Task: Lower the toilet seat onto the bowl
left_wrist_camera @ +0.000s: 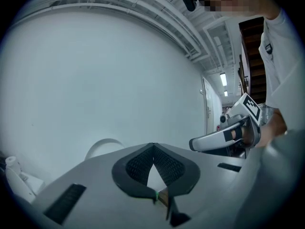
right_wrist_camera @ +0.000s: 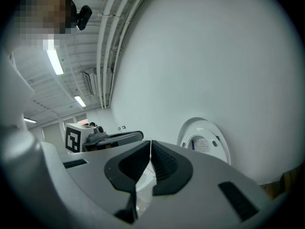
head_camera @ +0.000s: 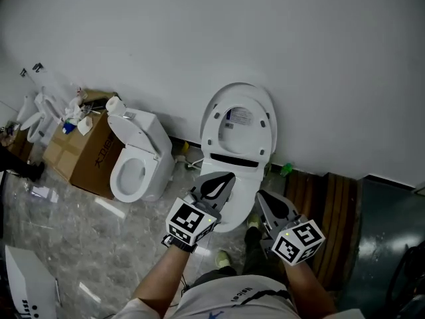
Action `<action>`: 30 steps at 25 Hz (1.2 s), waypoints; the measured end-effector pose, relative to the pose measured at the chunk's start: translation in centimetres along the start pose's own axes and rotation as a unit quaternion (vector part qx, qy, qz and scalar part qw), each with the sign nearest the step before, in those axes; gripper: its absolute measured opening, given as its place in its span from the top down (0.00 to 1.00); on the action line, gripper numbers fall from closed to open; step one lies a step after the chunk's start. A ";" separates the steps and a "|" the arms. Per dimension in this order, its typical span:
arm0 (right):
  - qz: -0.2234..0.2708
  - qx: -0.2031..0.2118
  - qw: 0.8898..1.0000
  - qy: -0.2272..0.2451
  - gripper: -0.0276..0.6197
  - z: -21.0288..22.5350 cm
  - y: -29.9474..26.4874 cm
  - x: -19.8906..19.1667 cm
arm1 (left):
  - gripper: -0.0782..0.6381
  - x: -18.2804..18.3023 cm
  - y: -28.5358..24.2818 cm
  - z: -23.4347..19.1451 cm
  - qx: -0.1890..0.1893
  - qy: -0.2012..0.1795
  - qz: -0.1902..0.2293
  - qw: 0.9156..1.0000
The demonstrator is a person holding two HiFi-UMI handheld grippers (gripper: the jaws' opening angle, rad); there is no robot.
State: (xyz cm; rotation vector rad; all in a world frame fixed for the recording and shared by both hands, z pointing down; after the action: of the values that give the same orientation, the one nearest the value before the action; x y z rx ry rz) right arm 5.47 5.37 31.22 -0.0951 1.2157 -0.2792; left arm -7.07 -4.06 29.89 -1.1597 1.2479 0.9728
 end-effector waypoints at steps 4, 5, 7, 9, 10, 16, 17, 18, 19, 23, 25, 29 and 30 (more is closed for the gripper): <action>-0.005 0.020 1.000 0.000 0.93 2.9 -4.1 1.6 | 0.88 -0.1 -3.7 -4.0 0.005 -0.029 -0.012 1.000; -0.006 0.026 1.000 0.005 0.93 3.8 -5.3 2.2 | 0.88 -0.1 -4.8 -5.1 0.007 -0.030 -0.014 0.999; -0.008 0.036 0.999 0.023 0.93 6.0 -7.9 3.5 | 0.88 -0.1 -7.3 -7.6 0.016 -0.034 -0.017 0.999; -0.015 0.043 0.998 0.042 0.93 8.2 -10.6 4.6 | 0.88 -0.1 -9.7 -10.2 0.031 -0.040 -0.021 0.998; -0.020 0.048 0.998 0.047 0.93 9.2 -11.8 5.0 | 0.88 -0.2 -10.7 -11.4 0.040 -0.041 -0.024 0.998; -0.040 0.084 0.994 0.050 0.93 13.4 -17.5 7.1 | 0.88 -0.2 -15.9 -16.8 0.064 -0.046 -0.032 0.996; -0.045 0.087 0.994 0.048 0.93 13.9 -18.2 7.1 | 0.88 -0.6 -16.6 -17.5 0.062 -0.048 -0.038 0.996; -0.049 0.090 0.994 0.047 0.93 14.4 -18.8 7.1 | 0.88 -1.1 -17.3 -18.2 0.060 -0.051 -0.045 0.996; -0.053 0.093 0.993 0.046 0.93 14.9 -19.4 7.0 | 0.87 -1.6 -17.9 -19.0 0.057 -0.053 -0.052 0.996; -0.068 0.099 0.992 0.038 0.93 16.9 -21.0 6.8 | 0.82 -3.1 -20.2 -22.0 0.038 -0.070 -0.078 0.994; -0.075 0.100 0.992 0.036 0.93 17.7 -21.6 6.5 | 0.74 -3.9 -21.3 -23.1 0.023 -0.085 -0.099 0.991; -0.084 0.101 0.991 0.032 0.93 19.3 -22.8 6.4 | 0.65 -5.7 -23.3 -25.4 0.001 -0.123 -0.158 0.980; -0.087 0.101 0.991 0.030 0.93 19.6 -23.1 6.3 | 0.63 -6.2 -23.7 -25.9 -0.002 -0.133 -0.171 0.976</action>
State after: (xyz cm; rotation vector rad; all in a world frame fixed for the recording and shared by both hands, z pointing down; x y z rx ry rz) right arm 22.12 -20.00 37.39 -0.0171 1.2349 -0.5581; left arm 10.75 -33.35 39.76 -1.1573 0.8016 0.8370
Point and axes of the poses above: the fingertips, and each gripper's own axes: y backward along the fingers, z to its right, x out of its top, the point moved 6 cm from there along y, backward along the fingers, and after that the axes turned 12 degrees about -x, right-handed, at the moved point
